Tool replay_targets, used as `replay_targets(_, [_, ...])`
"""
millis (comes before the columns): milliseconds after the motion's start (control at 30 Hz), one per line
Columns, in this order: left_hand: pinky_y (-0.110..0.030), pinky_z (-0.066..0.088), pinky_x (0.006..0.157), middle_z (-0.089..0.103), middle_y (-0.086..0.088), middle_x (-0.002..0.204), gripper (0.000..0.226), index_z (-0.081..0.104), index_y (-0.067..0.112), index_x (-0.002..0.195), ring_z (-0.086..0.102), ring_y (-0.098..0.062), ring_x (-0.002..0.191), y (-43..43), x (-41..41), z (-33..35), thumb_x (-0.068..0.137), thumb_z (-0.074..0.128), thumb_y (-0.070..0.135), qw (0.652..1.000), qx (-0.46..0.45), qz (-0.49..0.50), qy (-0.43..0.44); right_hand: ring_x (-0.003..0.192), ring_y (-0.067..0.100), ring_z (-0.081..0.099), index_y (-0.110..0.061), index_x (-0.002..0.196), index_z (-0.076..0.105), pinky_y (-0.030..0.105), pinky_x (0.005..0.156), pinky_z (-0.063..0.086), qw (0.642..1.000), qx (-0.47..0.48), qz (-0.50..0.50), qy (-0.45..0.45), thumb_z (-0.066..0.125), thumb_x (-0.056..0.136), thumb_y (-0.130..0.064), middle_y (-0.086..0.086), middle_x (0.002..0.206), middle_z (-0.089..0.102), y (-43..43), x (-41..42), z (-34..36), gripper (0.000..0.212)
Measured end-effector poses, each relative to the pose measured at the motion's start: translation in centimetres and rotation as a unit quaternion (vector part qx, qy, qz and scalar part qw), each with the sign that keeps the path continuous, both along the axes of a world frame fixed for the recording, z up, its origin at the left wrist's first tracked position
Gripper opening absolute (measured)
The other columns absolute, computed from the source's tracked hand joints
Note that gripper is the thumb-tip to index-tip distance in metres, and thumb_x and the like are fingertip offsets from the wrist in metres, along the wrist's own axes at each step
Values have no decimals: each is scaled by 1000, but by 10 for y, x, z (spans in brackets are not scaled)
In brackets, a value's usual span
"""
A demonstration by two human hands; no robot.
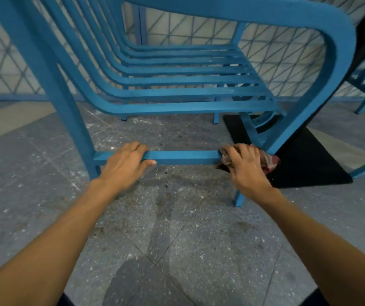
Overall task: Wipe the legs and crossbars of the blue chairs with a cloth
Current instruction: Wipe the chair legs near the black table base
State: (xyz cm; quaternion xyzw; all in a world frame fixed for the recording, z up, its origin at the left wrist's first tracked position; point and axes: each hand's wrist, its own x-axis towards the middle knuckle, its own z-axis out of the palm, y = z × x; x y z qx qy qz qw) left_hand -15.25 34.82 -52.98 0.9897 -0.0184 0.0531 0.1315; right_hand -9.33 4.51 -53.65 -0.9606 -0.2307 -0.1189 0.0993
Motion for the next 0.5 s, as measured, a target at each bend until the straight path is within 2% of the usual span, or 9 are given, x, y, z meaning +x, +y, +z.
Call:
replay_targets(100, [-36,44,76,56,-4,106,41,55,12,115,52,-22,97,-16,3,0,93,46,46,1000,16,7,-10,105,39,48,-12,121,55,55,101,31,1000,-22,-12,13,43,87,-24,18,111,52,-10,15,6,38])
replay_targets(233, [-39,44,76,57,-9,111,43,54,10,116,53,-27,102,-42,5,2,95,44,45,999,33,36,-12,100,43,52,-8,118,59,53,94,35,999,-39,2,20,30,84,-37,21,107,56,-21,39,10,53])
replay_targets(400, [-40,44,69,57,-10,110,43,54,8,115,53,-29,102,-72,4,-4,95,45,45,996,41,80,-22,97,44,54,-9,115,61,53,89,38,998,-57,13,25,40,85,-30,23,106,57,-32,58,14,42])
replay_targets(500, [-39,45,70,59,-11,109,42,58,8,114,55,-30,101,-87,-1,-5,94,48,43,993,32,104,-36,101,43,54,-8,116,62,53,92,38,996,-63,34,45,31,82,-39,23,109,57,-40,67,16,56])
